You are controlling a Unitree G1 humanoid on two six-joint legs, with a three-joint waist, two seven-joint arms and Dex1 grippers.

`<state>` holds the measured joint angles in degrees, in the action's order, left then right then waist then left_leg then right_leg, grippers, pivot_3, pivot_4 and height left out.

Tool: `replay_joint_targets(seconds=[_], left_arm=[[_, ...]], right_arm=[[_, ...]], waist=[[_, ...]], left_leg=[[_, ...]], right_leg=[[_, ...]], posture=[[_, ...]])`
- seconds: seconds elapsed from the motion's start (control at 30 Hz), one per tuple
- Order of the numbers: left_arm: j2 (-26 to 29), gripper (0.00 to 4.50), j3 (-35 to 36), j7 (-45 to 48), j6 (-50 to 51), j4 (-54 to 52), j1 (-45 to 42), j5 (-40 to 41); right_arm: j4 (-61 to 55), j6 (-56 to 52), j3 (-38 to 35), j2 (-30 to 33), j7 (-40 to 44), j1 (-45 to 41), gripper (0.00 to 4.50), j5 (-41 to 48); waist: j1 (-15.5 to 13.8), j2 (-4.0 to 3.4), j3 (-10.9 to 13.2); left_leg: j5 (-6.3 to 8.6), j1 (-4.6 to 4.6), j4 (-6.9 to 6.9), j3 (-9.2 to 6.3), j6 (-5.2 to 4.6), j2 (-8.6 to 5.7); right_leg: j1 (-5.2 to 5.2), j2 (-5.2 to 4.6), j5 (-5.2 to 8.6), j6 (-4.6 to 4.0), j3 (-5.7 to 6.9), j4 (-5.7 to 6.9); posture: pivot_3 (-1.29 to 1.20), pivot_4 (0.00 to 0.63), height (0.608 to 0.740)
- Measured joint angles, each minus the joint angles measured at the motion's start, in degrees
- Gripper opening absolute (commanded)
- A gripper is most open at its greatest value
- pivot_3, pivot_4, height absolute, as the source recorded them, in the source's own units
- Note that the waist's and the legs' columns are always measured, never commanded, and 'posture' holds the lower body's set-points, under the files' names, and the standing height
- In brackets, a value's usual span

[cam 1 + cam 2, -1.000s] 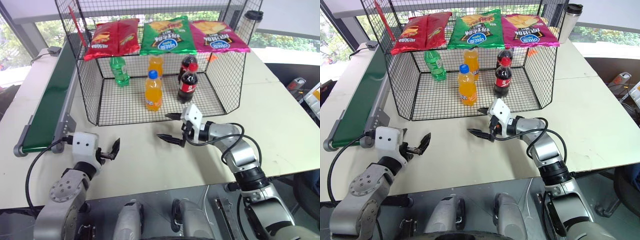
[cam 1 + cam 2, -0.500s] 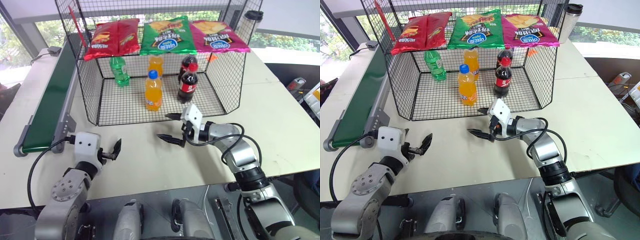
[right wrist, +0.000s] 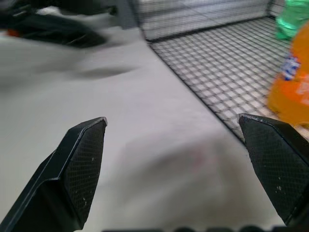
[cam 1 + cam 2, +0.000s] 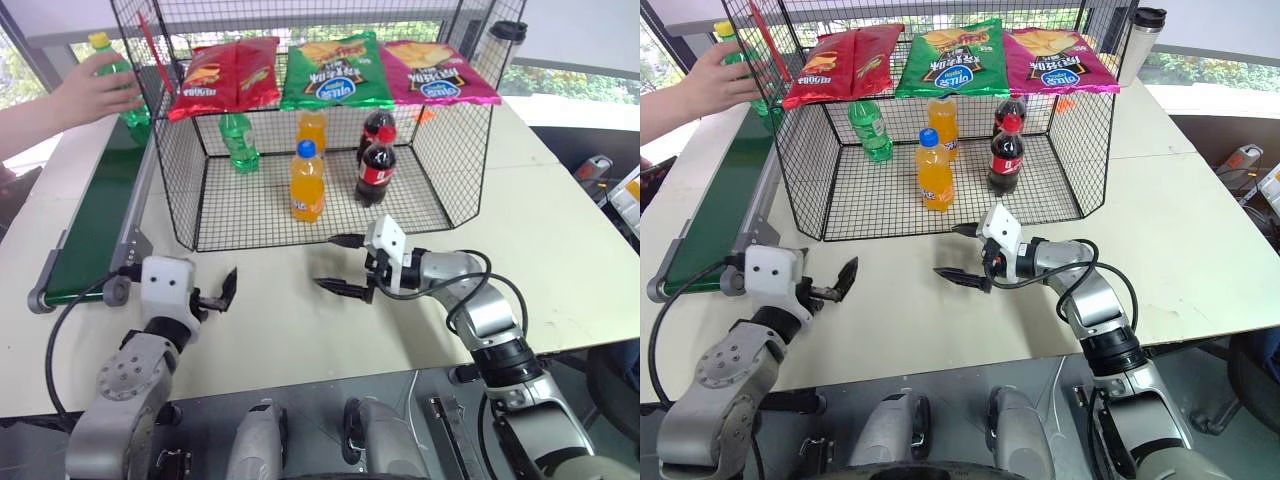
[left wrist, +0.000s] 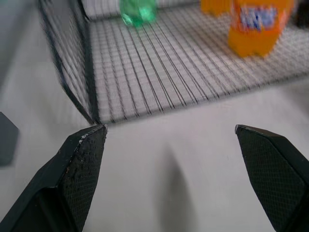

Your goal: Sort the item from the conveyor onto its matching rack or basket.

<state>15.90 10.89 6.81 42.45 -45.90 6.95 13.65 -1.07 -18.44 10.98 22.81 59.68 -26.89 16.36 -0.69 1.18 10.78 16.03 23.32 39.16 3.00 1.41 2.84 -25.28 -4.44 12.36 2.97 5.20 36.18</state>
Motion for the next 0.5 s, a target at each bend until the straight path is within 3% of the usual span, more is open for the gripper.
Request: replay_joint_targets(seconds=[0.23,0.5], left_arm=[[-2.48,4.42,4.00,-3.53,4.27,-2.21,-2.98,1.21],[-2.35,4.42,13.78,-4.56,8.68,-2.94,-5.88,5.02]], right_arm=[[-2.29,-3.51,-0.04,0.76,4.02,-0.05,4.50,5.38],[-5.80,-6.78,-0.06,1.43,5.55,-0.91,4.50,8.07]], waist=[[0.02,0.00,0.00],[0.09,0.00,0.00]], left_leg=[[0.00,0.00,0.00,0.00,0.00,0.00],[0.00,0.00,0.00,-0.01,0.00,0.00]], right_leg=[[0.01,0.01,-0.03,0.05,0.00,0.00],[0.01,0.01,-0.03,0.05,0.00,-0.01]], posture=[[0.00,0.150,0.740],[0.00,0.150,0.740]])
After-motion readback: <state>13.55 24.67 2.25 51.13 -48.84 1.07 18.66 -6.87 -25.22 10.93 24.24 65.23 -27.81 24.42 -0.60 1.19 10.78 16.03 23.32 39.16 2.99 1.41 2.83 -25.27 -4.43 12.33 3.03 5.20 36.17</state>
